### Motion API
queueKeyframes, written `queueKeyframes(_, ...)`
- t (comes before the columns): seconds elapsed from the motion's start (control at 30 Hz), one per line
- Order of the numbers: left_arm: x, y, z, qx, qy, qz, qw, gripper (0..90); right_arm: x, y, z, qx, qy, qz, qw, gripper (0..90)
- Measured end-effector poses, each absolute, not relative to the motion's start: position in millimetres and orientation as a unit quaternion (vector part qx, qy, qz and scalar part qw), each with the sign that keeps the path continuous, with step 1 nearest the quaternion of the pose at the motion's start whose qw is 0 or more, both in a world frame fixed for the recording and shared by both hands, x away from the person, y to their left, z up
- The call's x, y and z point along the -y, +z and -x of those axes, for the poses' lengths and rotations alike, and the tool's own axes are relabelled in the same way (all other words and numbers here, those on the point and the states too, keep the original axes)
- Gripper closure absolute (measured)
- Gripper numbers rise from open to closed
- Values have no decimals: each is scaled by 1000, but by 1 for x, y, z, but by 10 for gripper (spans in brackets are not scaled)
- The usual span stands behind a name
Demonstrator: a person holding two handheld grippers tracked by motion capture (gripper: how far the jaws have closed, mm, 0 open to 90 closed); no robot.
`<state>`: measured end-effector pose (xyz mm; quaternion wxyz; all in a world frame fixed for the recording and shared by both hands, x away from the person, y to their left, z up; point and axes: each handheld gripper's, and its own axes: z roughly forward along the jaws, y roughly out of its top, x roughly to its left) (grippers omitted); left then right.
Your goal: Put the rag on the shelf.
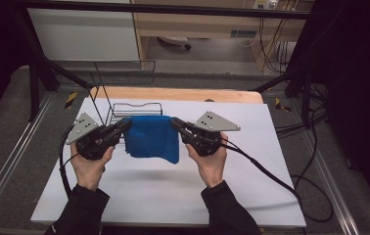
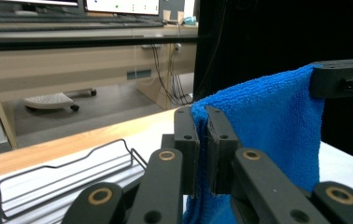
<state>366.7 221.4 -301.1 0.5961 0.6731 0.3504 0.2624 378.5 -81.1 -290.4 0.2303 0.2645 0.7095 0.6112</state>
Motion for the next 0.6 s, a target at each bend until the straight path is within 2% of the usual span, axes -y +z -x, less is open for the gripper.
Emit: queueKeyframes(0.6,-239,-270,-374,-348,297,-643,614,846,59,-258,-385,-682,638,-247,257,865)
